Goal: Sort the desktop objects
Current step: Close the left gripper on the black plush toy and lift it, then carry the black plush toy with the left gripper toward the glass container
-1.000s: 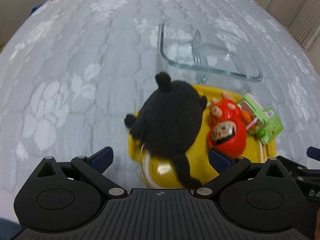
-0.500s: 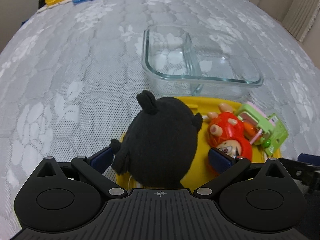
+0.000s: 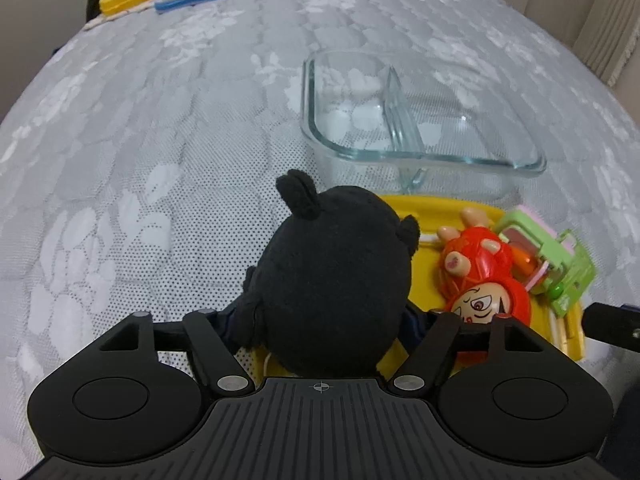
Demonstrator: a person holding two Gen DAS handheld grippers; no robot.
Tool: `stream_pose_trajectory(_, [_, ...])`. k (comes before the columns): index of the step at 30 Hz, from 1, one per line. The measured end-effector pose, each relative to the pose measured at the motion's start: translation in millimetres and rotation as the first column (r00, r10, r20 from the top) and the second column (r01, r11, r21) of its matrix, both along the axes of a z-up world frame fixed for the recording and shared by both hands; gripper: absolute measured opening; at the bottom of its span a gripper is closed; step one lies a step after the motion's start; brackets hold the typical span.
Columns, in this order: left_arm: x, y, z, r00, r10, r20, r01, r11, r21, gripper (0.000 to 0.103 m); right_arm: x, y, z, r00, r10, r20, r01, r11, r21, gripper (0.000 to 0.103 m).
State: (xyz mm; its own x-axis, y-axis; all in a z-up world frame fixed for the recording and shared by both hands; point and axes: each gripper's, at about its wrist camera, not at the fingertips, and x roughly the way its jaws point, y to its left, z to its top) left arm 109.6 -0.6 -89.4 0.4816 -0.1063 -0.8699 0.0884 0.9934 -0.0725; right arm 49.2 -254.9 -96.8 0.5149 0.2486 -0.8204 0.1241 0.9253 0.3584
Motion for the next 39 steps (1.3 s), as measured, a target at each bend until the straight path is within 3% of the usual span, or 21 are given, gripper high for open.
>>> stream_pose_trajectory(3, [0.5, 10.9, 13.7, 1.0, 0.03, 0.003, -0.03, 0.996, -0.081, 0.072, -0.4, -2.1, -0.1, 1.0, -0.009, 0.004, 0.009, 1.0, 0.018, 0.102])
stream_pose_trajectory(7, [10.8, 28.1, 49.0, 0.996, 0.081, 0.049, -0.067, 0.969, -0.236, 0.072, -0.9, -4.8, -0.2, 1.0, -0.022, 0.008, 0.022, 0.999, 0.041, 0.102])
stream_pose_trajectory(9, [23.9, 26.9, 74.2, 0.988, 0.076, 0.131, -0.042, 0.969, -0.244, 0.072, -0.2, -5.3, -1.1, 1.0, -0.021, 0.005, 0.021, 0.999, 0.048, 0.102])
stream_pose_trajectory(11, [40.3, 19.5, 95.6, 0.974, 0.056, 0.22, -0.01, 0.978, -0.206, 0.072, 1.1, -4.2, -2.0, 1.0, -0.016, 0.001, 0.016, 0.999, 0.042, 0.102])
stream_pose_trajectory(13, [57.3, 11.7, 105.0, 0.966, 0.034, 0.257, 0.016, 0.982, -0.189, 0.072, 1.6, -4.8, -2.5, 1.0, -0.016, 0.0, 0.016, 0.999, 0.044, 0.102])
stream_pose_trajectory(21, [79.3, -7.2, 81.5, 0.948, 0.05, 0.314, 0.019, 0.977, -0.213, 0.072, 5.0, -13.0, -8.8, 0.999, -0.046, -0.025, 0.049, 0.994, 0.095, 0.103])
stream_pose_trajectory(25, [70.9, -1.8, 60.9, 0.924, 0.111, 0.366, 0.012, 0.948, -0.317, 0.072, 4.9, -17.2, -11.0, 0.997, -0.071, -0.032, 0.074, 0.99, 0.116, 0.103])
stream_pose_trajectory(29, [67.2, -6.4, 39.8, 0.926, 0.064, 0.372, 0.048, 0.958, -0.283, 0.072, 4.1, -18.3, -12.6, 0.995, -0.097, -0.028, 0.1, 0.987, 0.125, 0.103])
stream_pose_trajectory(31, [72.1, -8.0, 31.5, 0.939, 0.052, 0.341, 0.037, 0.968, -0.25, 0.072, 6.5, -16.6, -14.4, 0.994, -0.102, -0.03, 0.105, 0.988, 0.115, 0.103])
stream_pose_trajectory(34, [82.2, -4.7, 21.3, 0.96, 0.068, 0.273, 0.007, 0.965, -0.264, 0.073, 10.1, -14.1, -17.1, 0.993, -0.11, -0.032, 0.113, 0.989, 0.1, 0.103])
stream_pose_trajectory(39, [85.8, -6.4, 17.5, 0.971, 0.062, 0.229, 0.0, 0.965, -0.261, 0.073, 16.0, -10.0, -21.6, 0.992, -0.123, -0.036, 0.125, 0.989, 0.074, 0.103])
